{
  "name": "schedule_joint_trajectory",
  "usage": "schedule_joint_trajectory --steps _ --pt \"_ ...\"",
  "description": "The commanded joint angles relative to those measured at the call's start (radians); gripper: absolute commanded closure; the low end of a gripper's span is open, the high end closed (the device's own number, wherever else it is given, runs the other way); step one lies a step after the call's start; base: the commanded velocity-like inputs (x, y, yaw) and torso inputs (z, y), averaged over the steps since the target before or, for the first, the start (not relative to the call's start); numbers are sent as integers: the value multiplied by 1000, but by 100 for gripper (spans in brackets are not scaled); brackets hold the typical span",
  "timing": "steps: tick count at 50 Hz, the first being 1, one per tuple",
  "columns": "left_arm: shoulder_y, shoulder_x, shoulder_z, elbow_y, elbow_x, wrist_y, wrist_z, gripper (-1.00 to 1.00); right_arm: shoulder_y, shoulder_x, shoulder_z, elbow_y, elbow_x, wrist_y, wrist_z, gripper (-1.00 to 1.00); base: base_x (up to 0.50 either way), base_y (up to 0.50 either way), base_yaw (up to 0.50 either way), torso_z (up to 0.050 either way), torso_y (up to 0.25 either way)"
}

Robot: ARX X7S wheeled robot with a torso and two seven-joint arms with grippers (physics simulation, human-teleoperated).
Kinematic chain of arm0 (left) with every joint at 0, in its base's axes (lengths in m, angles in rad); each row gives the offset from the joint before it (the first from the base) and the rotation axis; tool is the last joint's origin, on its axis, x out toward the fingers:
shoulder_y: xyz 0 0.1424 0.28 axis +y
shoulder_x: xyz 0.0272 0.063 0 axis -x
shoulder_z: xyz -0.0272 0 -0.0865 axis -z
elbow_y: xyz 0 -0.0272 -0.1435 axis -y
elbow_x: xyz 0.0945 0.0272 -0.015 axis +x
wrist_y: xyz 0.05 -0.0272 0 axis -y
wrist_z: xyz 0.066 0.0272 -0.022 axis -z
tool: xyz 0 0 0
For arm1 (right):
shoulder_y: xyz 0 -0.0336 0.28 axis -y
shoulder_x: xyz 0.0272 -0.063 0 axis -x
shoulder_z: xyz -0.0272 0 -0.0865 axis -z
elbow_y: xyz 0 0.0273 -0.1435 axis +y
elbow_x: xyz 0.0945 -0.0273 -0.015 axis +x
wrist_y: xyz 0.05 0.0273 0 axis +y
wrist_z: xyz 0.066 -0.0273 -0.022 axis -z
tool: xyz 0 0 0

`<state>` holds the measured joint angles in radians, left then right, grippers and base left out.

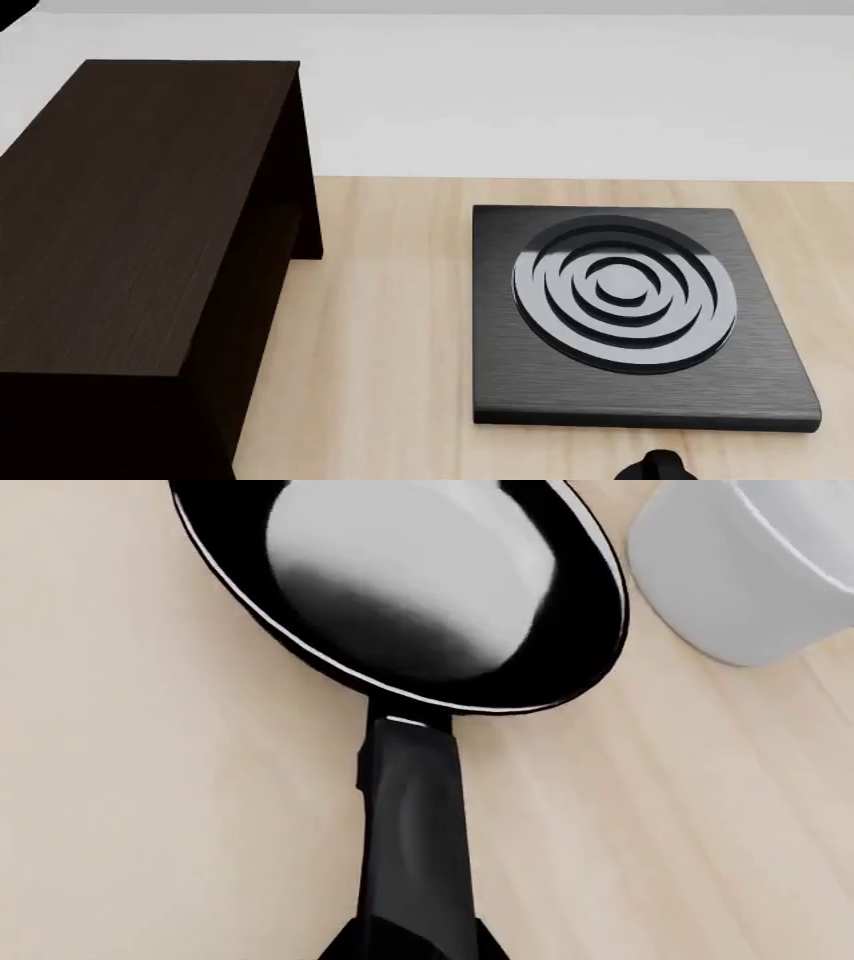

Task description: Put the frying pan under the cabinet shelf.

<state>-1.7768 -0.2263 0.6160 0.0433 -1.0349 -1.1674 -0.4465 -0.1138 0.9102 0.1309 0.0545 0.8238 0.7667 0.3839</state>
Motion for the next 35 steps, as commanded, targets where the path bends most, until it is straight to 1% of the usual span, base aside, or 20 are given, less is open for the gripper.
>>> schedule_joint_trajectory --steps 1,3,9,18,24,35 --pt "-34 -9 -26 18 -32 -32 -28 -100 -77 79 132 -207 64 72 65 100 0 0 0 0 0" --pt "-37 -14 -29 17 -33 -31 -29 -100 -91 102 170 -255 85 95 83 100 0 0 0 0 0" --pt "-49 -20 -36 15 -39 -34 -31 -100 -88 137 210 -322 124 144 114 100 0 0 0 0 2" --pt "-66 -36 -56 28 -63 -53 -47 -100 -46 197 236 -389 172 211 152 100 0 0 0 0 1" --pt "-69 -44 -65 35 -76 -61 -58 -100 -42 223 245 -403 173 217 142 100 0 0 0 0 2" --pt "-63 -54 -72 48 -92 -63 -71 -100 -57 276 320 -455 208 270 139 100 0 0 0 0 1"
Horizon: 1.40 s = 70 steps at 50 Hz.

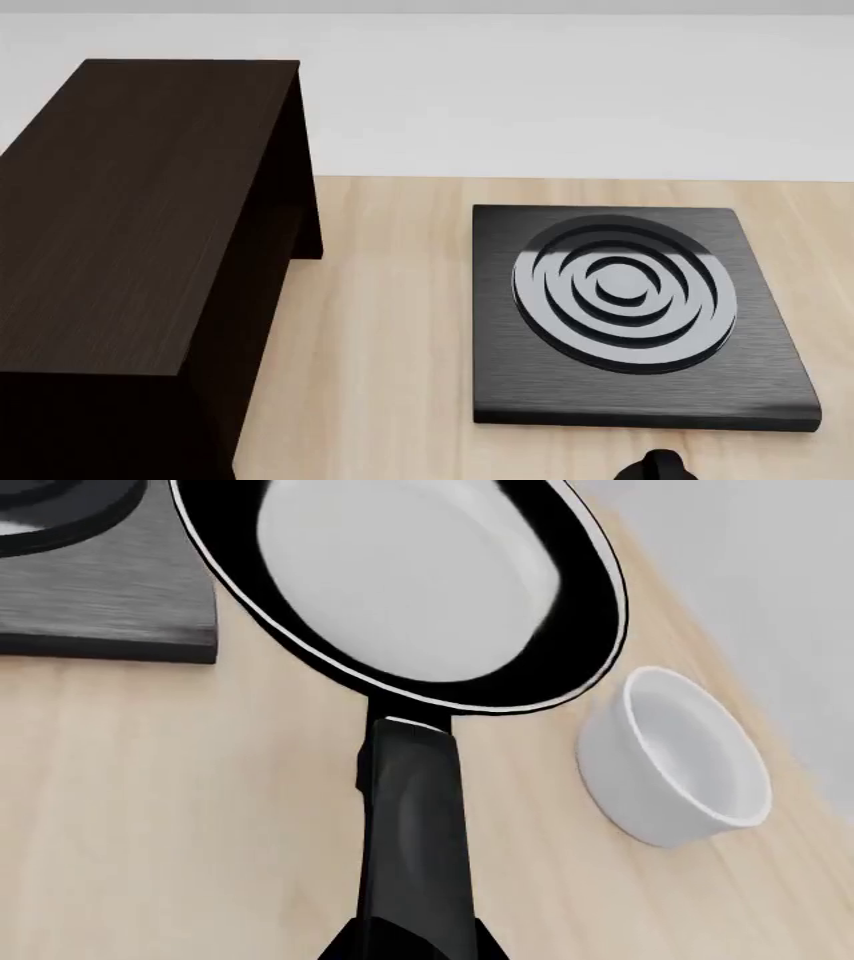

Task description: Put the frying pan under the cabinet shelf.

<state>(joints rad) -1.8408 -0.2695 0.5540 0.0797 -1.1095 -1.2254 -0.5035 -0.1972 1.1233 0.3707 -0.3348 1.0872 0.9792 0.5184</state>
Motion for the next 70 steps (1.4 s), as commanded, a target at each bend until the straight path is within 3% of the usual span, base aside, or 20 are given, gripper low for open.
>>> schedule_joint_trajectory --steps 1,23,32,37,47,48,49,50,51,54,63,70 --pt "3 -11 -9 13 -18 -5 -14 -100 27 70 84 -70 -52 65 4 100 0 0 0 0 0" --pt "30 -28 -18 24 -35 20 -21 -100 230 231 16 -142 173 171 102 100 0 0 0 0 1" --pt "36 -33 -21 30 -42 25 -27 -100 344 324 -80 -149 293 121 142 100 0 0 1 2 1" --pt "39 -36 -25 35 -51 24 -32 -100 382 437 -159 -161 386 21 165 100 0 0 0 0 0" --pt "22 -42 -26 24 -56 23 -30 -100 496 447 -66 -216 419 173 101 100 0 0 1 0 1" --pt "20 -42 -27 23 -58 23 -31 -100 646 297 -216 -213 359 323 90 100 0 0 3 0 0" --pt "19 -43 -27 23 -59 22 -31 -100 796 147 -353 -242 209 473 -60 100 0 0 0 0 0" --pt "17 -43 -28 23 -60 21 -32 -100 946 171 -496 -192 282 591 32 100 0 0 0 0 0" --pt "13 -44 -30 22 -63 19 -33 -100 1096 176 -617 -169 379 590 112 100 0 0 0 0 0" --pt "5 -45 -30 22 -68 14 -36 -100 1532 172 -761 -146 442 587 160 100 0 0 2 0 3" --pt "-40 -49 -45 12 -89 -5 -47 -100 1894 115 -1083 -96 507 588 176 100 0 0 1 1 1" --pt "-51 -55 -52 16 -102 -13 -58 -100 2078 63 -1234 -67 508 583 150 100 0 0 0 0 1"
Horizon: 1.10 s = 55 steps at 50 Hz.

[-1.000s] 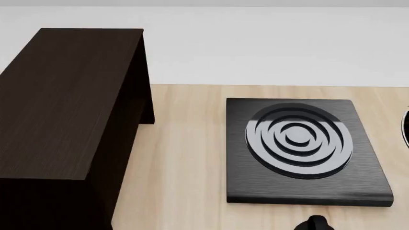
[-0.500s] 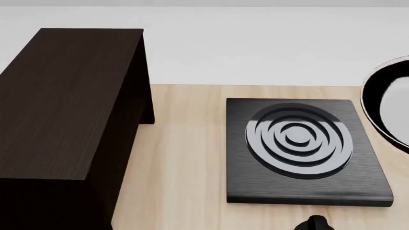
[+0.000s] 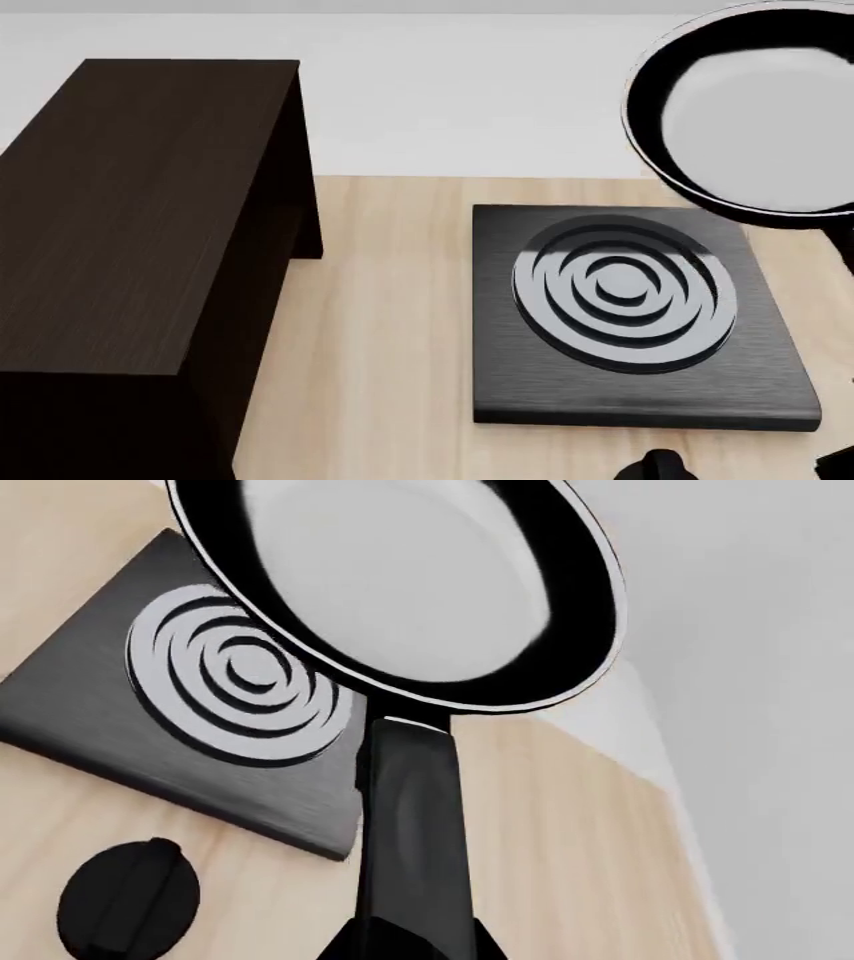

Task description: Put the frying pan under the cabinet shelf.

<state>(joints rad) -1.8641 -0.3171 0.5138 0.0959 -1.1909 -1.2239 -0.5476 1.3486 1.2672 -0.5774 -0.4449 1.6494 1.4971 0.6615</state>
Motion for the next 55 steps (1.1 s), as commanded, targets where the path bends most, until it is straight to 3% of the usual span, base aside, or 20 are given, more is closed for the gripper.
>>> schedule_joint_trajectory --steps 1,33,55 --pt "-28 -8 -14 1 -23 -16 -16 -100 541 -86 -293 46 -54 59 5 100 0 0 0 0 10" --pt "-65 -37 10 43 -27 -27 -26 -100 678 -346 -504 68 -118 15 -180 100 0 0 0 2 -5" --pt "-95 -44 -19 57 -82 -49 -67 -100 694 -339 -539 55 -85 -3 -169 100 0 0 0 19 -125"
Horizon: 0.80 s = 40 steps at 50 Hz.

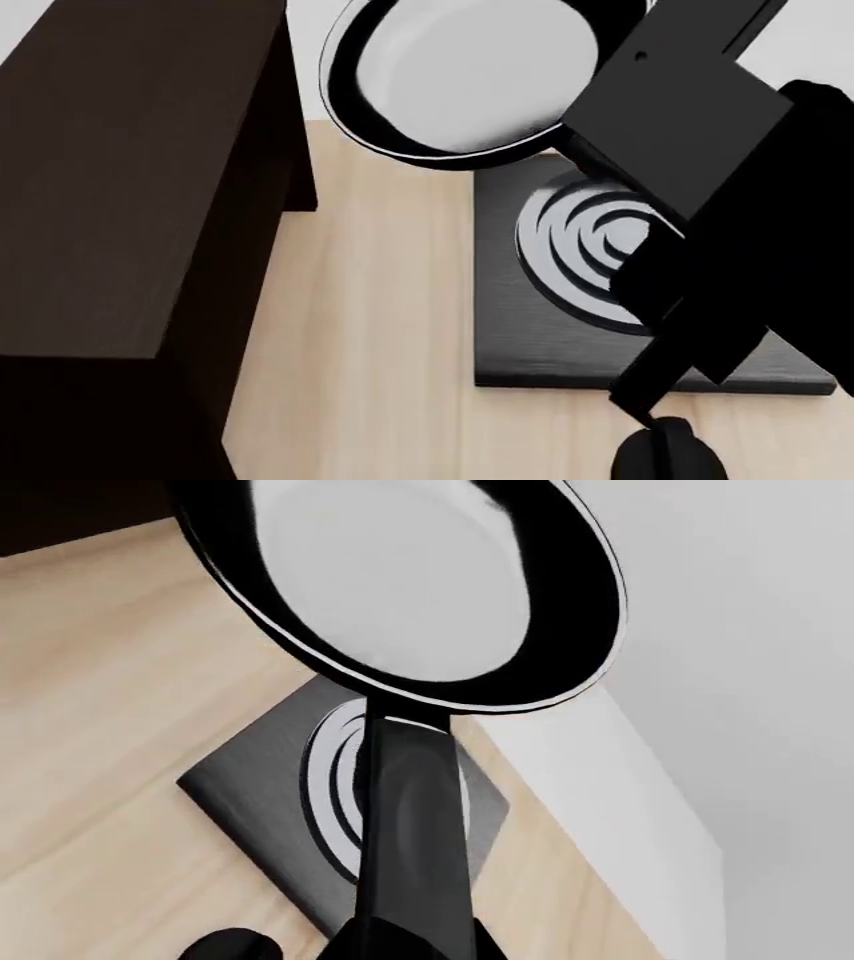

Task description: Put the frying pan under the cabinet shelf.

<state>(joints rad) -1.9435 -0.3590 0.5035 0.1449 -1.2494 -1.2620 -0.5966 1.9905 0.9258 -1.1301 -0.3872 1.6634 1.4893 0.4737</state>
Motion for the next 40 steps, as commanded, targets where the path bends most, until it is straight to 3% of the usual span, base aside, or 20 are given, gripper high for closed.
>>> schedule_joint_trajectory --steps 1,40 --pt "-18 -3 -9 9 -25 -12 -19 -100 53 5 12 -3 -99 4 18 100 0 0 0 19 -123" --pt "-68 0 0 0 -56 -19 -31 -100 86 7 -39 -18 -65 -14 26 100 0 0 0 19 -117"
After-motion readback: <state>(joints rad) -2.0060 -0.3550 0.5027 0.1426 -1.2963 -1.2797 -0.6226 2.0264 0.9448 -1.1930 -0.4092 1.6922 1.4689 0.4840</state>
